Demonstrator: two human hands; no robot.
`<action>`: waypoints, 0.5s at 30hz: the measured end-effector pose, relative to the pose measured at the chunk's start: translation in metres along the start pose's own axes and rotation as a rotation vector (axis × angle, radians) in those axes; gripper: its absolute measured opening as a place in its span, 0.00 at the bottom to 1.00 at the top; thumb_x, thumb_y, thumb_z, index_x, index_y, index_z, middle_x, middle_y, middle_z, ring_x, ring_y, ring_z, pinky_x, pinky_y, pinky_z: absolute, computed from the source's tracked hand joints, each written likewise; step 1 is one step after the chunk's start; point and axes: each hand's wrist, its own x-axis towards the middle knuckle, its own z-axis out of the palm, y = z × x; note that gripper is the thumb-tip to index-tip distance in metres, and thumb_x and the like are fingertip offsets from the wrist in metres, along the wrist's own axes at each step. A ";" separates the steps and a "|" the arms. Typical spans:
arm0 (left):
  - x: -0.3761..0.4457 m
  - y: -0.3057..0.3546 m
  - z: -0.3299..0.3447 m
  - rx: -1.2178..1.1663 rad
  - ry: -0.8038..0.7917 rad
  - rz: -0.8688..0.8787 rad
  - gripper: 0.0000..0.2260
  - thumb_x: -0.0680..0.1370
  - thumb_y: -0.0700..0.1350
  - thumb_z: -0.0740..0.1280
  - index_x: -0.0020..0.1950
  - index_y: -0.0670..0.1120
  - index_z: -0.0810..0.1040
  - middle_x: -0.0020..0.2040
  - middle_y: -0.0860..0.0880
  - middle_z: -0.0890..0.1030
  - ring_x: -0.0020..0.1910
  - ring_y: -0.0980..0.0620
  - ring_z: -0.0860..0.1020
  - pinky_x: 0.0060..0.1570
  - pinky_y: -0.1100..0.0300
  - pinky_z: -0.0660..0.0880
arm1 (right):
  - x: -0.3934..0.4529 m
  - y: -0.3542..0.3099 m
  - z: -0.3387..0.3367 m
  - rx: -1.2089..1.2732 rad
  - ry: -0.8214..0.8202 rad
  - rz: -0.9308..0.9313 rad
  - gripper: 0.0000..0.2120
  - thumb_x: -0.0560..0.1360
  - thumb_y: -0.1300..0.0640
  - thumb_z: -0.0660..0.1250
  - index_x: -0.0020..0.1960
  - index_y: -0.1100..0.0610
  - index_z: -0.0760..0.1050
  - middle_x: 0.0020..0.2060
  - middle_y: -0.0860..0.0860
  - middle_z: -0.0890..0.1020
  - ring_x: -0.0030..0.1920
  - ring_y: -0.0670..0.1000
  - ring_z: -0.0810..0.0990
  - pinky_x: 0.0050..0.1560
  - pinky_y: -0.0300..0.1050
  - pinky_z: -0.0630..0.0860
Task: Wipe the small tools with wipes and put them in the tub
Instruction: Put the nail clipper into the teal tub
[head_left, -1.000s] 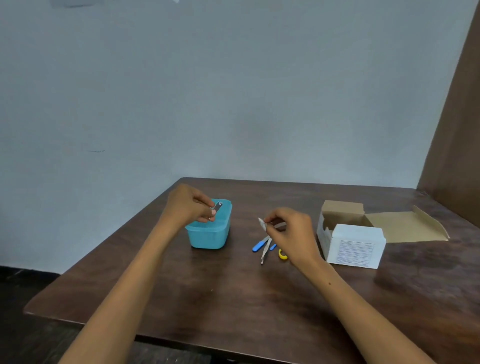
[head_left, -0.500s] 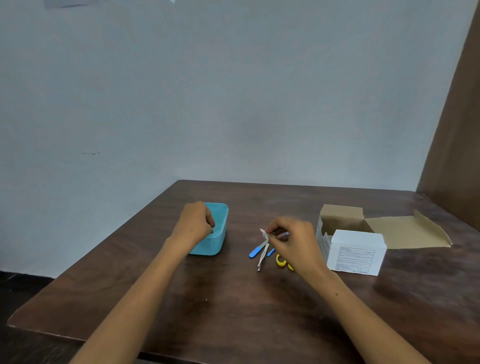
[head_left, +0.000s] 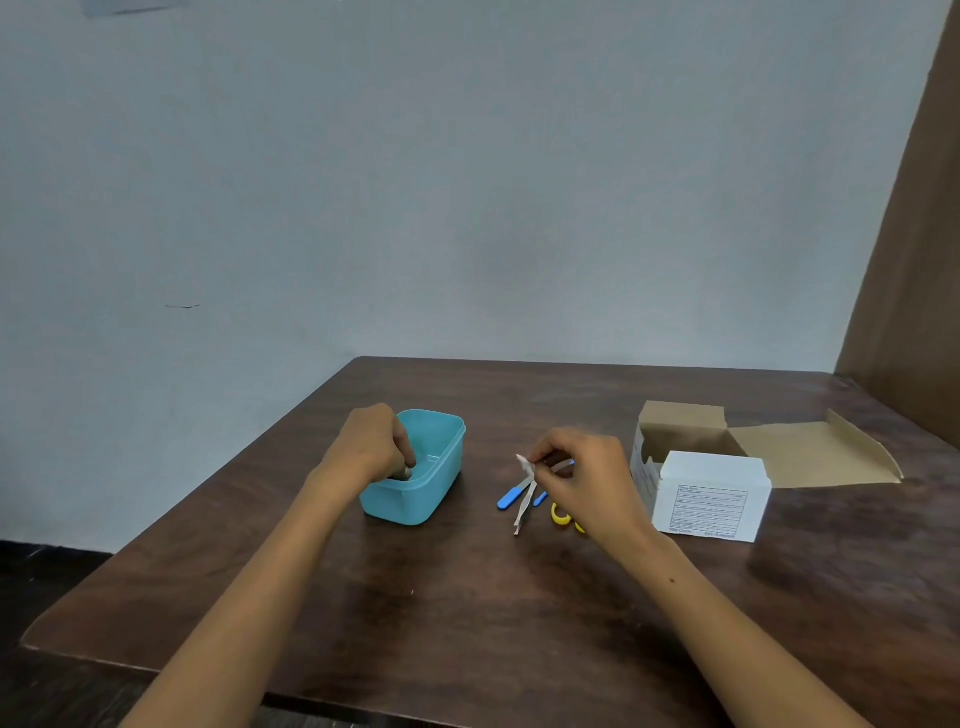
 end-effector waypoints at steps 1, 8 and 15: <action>0.000 0.000 0.002 -0.030 0.031 -0.006 0.06 0.70 0.33 0.73 0.44 0.42 0.85 0.47 0.45 0.84 0.46 0.52 0.80 0.51 0.59 0.77 | 0.000 -0.001 0.000 -0.003 0.002 -0.002 0.02 0.70 0.60 0.73 0.40 0.55 0.81 0.33 0.41 0.76 0.35 0.41 0.77 0.34 0.27 0.72; 0.001 -0.001 0.019 -0.092 0.146 0.035 0.05 0.72 0.33 0.70 0.44 0.40 0.84 0.43 0.44 0.84 0.41 0.52 0.81 0.43 0.63 0.75 | 0.001 0.001 -0.002 -0.004 0.027 0.007 0.02 0.70 0.61 0.72 0.39 0.56 0.81 0.33 0.43 0.78 0.35 0.41 0.77 0.38 0.24 0.71; -0.015 0.023 0.028 -0.104 0.405 0.223 0.07 0.77 0.38 0.66 0.51 0.42 0.82 0.49 0.46 0.83 0.49 0.49 0.80 0.49 0.57 0.75 | 0.004 0.006 -0.008 -0.004 0.069 0.032 0.04 0.70 0.57 0.72 0.38 0.53 0.80 0.35 0.45 0.82 0.36 0.43 0.80 0.39 0.35 0.77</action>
